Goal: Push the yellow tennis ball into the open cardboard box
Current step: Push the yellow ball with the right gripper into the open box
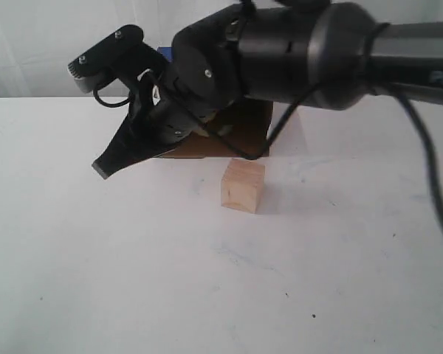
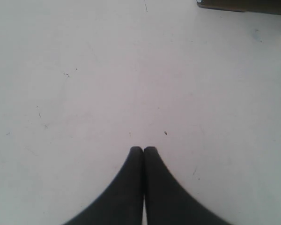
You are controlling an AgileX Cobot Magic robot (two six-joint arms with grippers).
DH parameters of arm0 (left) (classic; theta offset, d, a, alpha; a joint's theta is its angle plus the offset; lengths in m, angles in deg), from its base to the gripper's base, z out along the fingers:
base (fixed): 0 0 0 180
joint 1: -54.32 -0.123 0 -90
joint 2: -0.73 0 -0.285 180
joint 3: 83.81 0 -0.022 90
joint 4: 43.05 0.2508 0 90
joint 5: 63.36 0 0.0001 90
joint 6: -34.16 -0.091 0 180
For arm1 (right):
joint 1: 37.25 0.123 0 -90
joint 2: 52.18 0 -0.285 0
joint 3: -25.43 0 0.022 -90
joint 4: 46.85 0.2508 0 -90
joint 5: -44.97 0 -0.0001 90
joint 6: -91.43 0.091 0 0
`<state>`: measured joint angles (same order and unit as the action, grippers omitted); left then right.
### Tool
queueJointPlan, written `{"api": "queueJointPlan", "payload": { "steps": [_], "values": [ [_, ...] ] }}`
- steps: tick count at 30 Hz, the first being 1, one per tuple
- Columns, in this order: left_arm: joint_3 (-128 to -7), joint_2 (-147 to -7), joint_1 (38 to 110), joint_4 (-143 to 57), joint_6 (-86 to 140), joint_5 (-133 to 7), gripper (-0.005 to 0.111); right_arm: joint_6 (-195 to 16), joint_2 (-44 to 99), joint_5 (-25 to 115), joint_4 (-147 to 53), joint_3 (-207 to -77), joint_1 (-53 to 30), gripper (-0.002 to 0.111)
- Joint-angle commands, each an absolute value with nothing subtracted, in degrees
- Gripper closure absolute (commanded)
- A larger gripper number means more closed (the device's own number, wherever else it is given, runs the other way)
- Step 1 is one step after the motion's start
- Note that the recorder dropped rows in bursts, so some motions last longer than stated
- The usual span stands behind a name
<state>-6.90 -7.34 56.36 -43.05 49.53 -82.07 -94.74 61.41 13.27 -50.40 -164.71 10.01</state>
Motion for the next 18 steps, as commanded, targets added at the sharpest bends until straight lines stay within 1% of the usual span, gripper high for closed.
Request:
{"api": "queueJointPlan", "payload": {
  "steps": [1,5,8,11,14,18],
  "values": [
    [-6.60,-7.05,56.70,-43.05,49.27,-83.99,0.107,-94.09,54.91,14.67,-46.85,-158.56,10.15,0.108],
    [-6.60,-7.05,56.70,-43.05,49.27,-83.99,0.107,-94.09,51.32,16.99,-45.00,-153.57,10.15,0.108],
    [-6.60,-7.05,56.70,-43.05,49.27,-83.99,0.107,-94.09,49.15,22.28,-43.59,-149.62,10.15,0.108],
    [-6.60,-7.05,56.70,-43.05,49.27,-83.99,0.107,-94.09,46.80,30.87,-43.45,-144.81,10.15,0.108],
    [-6.60,-7.05,56.70,-43.05,49.27,-83.99,0.107,-94.09,44.17,45.87,-39.91,-137.46,10.15,0.108],
    [-6.60,-7.05,56.70,-43.05,49.27,-83.99,0.107,-94.09,41.30,55.31,-36.02,-129.64,10.04,0.108]
  ]
}}
